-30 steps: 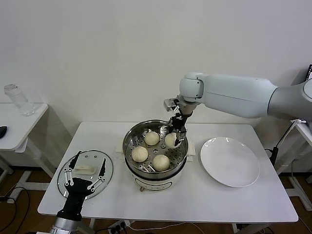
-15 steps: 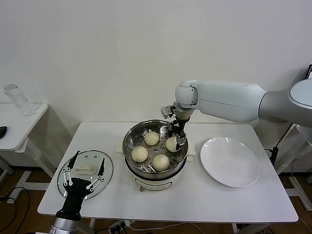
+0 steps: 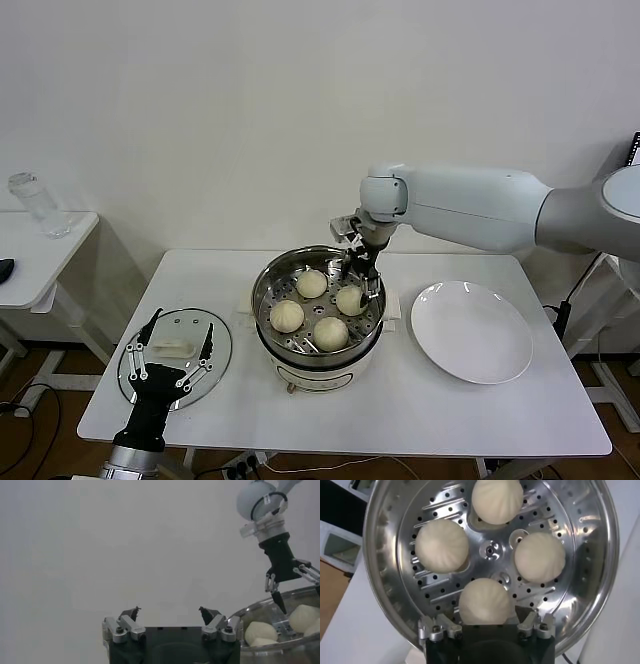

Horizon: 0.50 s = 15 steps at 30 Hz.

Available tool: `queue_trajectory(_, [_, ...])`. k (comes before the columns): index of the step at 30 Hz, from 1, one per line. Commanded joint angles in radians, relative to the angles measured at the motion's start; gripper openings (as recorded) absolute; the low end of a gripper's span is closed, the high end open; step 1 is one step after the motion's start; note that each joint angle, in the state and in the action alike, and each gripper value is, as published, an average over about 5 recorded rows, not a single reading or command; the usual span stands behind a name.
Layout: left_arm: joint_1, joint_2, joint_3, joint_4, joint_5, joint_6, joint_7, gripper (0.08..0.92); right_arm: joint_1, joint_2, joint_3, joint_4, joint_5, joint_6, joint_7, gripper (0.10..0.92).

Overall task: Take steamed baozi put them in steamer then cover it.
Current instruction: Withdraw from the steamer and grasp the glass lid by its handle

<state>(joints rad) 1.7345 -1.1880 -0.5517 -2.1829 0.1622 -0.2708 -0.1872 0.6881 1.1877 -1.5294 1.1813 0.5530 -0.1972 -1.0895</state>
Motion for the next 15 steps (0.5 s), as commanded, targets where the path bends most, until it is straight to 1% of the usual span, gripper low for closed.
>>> queue_trajectory(1, [-0.001, 0.001, 0.001, 0.002, 0.007, 0.002, 0.0, 0.823, -0.002, -0.151, 0.202, 0.123, 0.041, 0.06, 0.098, 0.823])
queue_trajectory(2, [-0.003, 0.001, 0.0, 0.004, 0.012, 0.002, 0.0, 0.823, -0.01, -0.182, 0.23, 0.152, 0.062, 0.088, 0.183, 0.823])
queue_trajectory(5, [-0.012, 0.002, 0.0, 0.011, 0.034, 0.003, -0.006, 0.823, -0.056, -0.271, 0.299, 0.236, 0.118, 0.189, 0.545, 0.823])
queue_trajectory(7, [-0.021, 0.003, 0.001, 0.013, 0.052, 0.007, -0.012, 0.823, -0.12, -0.323, 0.355, 0.274, 0.125, 0.245, 0.797, 0.823])
queue_trajectory(9, [-0.031, 0.004, 0.001, 0.013, 0.07, 0.016, -0.019, 0.823, -0.215, -0.372, 0.442, 0.296, 0.112, 0.284, 1.001, 0.823])
queue_trajectory(12, [-0.044, 0.008, 0.0, 0.013, 0.095, 0.03, -0.033, 0.823, -0.375, -0.429, 0.611, 0.314, 0.087, 0.346, 1.236, 0.823])
queue_trajectory(15, [-0.058, 0.011, 0.0, 0.021, 0.125, 0.04, -0.053, 0.823, -0.585, -0.459, 0.823, 0.333, 0.063, 0.4, 1.375, 0.823])
